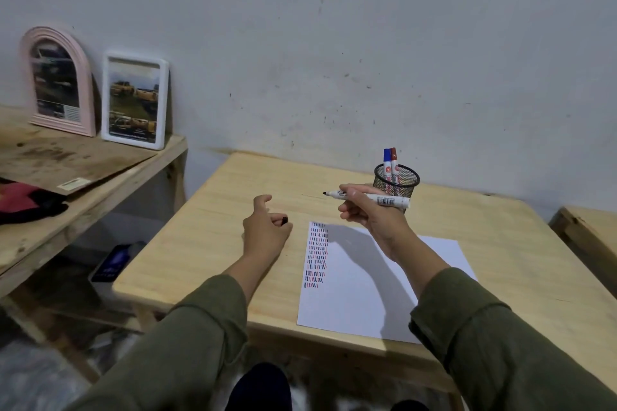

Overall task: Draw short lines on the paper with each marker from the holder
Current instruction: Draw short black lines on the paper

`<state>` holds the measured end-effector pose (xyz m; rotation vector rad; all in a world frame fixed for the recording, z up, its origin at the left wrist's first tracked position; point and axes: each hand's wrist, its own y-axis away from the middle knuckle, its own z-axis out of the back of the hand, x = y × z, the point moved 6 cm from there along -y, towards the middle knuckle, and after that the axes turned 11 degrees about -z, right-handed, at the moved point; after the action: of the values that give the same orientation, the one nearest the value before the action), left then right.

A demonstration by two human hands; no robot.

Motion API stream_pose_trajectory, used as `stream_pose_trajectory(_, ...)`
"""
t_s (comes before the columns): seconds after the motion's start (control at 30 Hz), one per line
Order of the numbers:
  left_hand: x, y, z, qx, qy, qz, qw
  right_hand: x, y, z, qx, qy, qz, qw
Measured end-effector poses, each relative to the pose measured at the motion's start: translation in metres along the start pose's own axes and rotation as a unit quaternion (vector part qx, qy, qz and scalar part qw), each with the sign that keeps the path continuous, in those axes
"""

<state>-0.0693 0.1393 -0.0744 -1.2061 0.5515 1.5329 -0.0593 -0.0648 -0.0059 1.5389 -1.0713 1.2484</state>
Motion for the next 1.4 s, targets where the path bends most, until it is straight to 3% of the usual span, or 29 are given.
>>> stream_pose_trajectory(0.23, 0.001, 0.010, 0.002, 0.019, -0.021, 0.007, 1.000, -0.020, 0.011, 0.001, -0.015, 0.012, -0.027, 0.999)
stream_pose_trajectory(0.43, -0.010, 0.059, 0.012, 0.064, -0.087, -0.063, 0.992, -0.042, 0.033, 0.001, -0.026, 0.037, -0.051, 0.998)
stream_pose_trajectory(0.7, -0.012, 0.097, 0.010, 0.154, -0.233, -0.123, 0.952, -0.068, 0.061, 0.003, -0.055, 0.072, -0.079, 0.993)
stream_pose_trajectory(0.97, -0.014, 0.099, 0.012, 0.164, -0.256, -0.129, 0.944, -0.073, 0.068, -0.002, -0.053, 0.142, -0.076, 0.985)
stream_pose_trajectory(1.4, -0.013, 0.099, 0.012, 0.168, -0.255, -0.125, 0.944, -0.072, 0.070, -0.005, -0.063, 0.161, -0.071, 0.982)
